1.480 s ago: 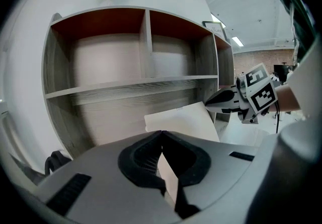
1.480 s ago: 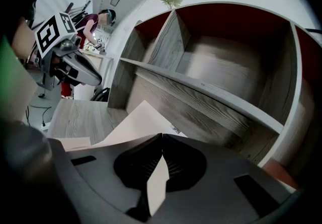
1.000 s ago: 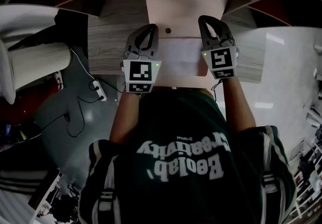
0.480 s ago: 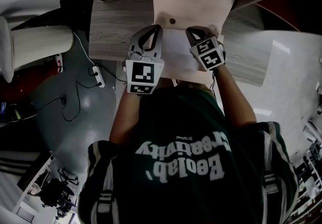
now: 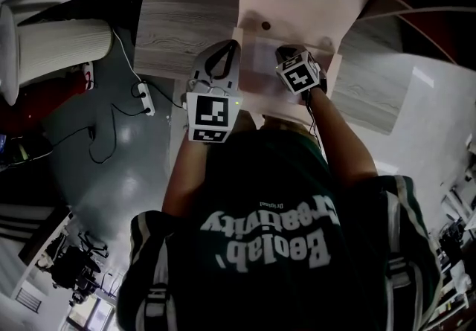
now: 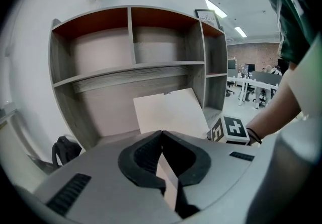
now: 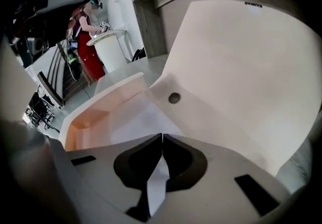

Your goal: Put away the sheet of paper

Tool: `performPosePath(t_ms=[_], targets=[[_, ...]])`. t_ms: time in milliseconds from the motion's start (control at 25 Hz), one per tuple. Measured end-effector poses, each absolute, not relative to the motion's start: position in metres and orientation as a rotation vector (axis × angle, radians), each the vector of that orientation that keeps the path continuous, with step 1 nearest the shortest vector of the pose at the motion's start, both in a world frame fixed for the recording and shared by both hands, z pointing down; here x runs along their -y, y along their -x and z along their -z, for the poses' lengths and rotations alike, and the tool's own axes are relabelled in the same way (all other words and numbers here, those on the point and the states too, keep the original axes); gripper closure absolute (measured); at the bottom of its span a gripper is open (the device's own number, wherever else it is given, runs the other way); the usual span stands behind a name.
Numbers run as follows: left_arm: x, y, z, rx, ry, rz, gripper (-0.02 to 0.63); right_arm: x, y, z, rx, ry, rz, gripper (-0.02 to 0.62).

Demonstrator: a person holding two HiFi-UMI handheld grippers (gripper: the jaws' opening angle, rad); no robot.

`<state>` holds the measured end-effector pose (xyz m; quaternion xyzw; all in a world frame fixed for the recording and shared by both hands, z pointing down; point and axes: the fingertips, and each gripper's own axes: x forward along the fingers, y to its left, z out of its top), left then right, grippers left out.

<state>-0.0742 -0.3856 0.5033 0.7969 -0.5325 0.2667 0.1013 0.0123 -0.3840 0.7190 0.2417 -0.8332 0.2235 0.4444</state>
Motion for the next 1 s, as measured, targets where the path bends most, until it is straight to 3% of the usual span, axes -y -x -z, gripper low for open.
performPosePath(t_ms=[1000], targets=[[0.358, 0.079, -0.508, 1.561, -2.357, -0.827, 0.588, 0.373, -0.018, -0.698, 2.067, -0.698, -0.598, 0.561]])
